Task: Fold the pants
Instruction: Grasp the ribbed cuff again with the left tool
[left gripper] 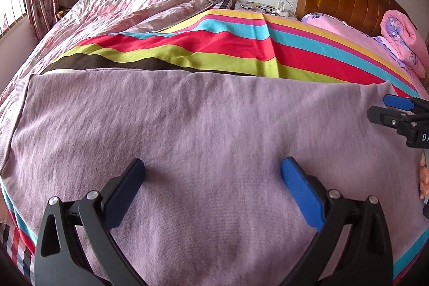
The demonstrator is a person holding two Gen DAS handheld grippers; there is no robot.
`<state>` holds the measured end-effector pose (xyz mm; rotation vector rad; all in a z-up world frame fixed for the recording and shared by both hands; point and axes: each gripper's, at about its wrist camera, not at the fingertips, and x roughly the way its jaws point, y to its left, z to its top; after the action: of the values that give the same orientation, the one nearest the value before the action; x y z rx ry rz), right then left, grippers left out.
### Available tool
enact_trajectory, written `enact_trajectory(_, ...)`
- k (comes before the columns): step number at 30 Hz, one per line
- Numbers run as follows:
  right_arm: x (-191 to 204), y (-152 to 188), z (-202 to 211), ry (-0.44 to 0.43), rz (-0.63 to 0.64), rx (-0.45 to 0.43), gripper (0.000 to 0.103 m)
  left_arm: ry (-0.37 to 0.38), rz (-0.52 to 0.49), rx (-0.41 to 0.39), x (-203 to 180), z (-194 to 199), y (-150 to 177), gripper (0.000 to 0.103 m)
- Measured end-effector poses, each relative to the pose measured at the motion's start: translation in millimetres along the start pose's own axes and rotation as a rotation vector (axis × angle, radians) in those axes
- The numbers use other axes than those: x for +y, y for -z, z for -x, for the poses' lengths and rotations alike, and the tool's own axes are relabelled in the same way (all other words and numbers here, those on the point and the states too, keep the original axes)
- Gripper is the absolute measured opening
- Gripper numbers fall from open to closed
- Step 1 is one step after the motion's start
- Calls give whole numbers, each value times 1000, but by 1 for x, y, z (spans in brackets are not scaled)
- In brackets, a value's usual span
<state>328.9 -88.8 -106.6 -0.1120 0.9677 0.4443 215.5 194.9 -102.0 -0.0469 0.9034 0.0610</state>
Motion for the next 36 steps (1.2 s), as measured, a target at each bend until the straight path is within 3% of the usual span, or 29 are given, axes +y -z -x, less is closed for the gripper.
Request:
enact_trajectory(3,16,-2,-16,45,71,29,99,27,73,-70,15,21,1,102)
enact_trajectory(5,12,-1,-15,38,55,11,99,126,189,-146,44,49,9,102)
enact_trajectory(7,12,1,-14,34,58,3,99,157,354,-246,85,80,25,102)
enact_trajectory(11,12,2,-14,35,60,-7,99,257,761,-342,180,102,76,101)
enact_trajectory(13,12,3,-14,39,60,-11,99,323,930,-355,217,97,98,90)
enact_trajectory(15,12,3,-14,35,58,-12,99,375,1018,-353,239,87,110,77)
enact_trajectory(17,10,4,-12,31,57,-14,99,347,1045,-337,250,80,111,73)
enact_trajectory(23,10,4,-12,27,56,-15,99,399,1129,-320,272,55,105,71)
enact_trajectory(24,10,4,-12,27,56,-15,99,395,1132,-326,276,56,102,62)
enact_trajectory(25,10,4,-12,27,56,-15,99,385,1123,-322,278,56,99,36)
enact_trajectory(26,10,4,-12,27,56,-15,99,379,1113,-313,282,54,97,22)
enact_trajectory(33,3,3,-7,-23,25,-38,99,314,1086,-362,267,81,81,19)
enact_trajectory(36,-28,6,27,-108,-141,-162,98,186,863,-440,211,126,28,19)
